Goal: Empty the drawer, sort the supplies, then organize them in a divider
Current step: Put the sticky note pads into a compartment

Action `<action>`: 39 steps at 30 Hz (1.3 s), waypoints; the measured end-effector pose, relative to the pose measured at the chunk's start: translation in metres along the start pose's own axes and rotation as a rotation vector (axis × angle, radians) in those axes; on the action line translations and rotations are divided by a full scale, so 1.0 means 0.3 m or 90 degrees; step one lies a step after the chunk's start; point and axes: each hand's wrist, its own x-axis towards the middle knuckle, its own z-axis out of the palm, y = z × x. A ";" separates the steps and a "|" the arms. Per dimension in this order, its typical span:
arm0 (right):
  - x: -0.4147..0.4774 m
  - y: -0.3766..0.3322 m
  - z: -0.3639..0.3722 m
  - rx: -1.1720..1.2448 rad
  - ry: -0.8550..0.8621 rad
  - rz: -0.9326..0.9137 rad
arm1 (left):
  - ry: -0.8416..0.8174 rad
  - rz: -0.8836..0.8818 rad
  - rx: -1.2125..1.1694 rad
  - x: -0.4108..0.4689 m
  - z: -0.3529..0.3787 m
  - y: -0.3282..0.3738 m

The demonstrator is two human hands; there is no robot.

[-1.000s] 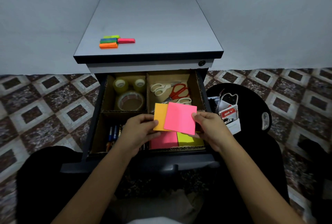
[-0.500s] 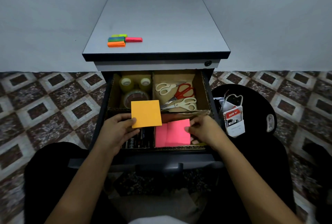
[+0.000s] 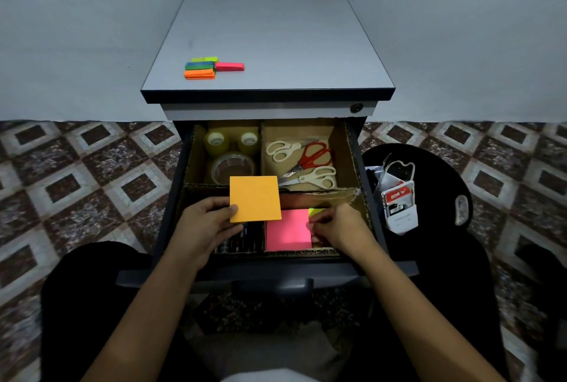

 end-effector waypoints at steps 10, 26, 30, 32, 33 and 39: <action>-0.020 -0.011 -0.024 -0.008 0.043 -0.027 | -0.047 -0.002 0.037 -0.014 0.034 -0.005; 0.038 0.087 -0.134 -0.191 0.231 -0.139 | -0.203 -0.066 0.188 -0.025 0.281 -0.048; 0.040 0.094 -0.132 -0.148 0.244 -0.135 | -0.203 -0.080 0.229 -0.012 0.317 -0.073; 0.042 0.094 -0.135 -0.139 0.250 -0.139 | -0.201 -0.073 0.274 -0.001 0.321 -0.081; 0.041 0.093 -0.135 -0.137 0.250 -0.142 | -0.197 -0.065 0.305 0.005 0.319 -0.083; 0.042 0.103 -0.134 -0.127 0.256 -0.149 | -0.213 -0.038 0.417 0.023 0.305 -0.092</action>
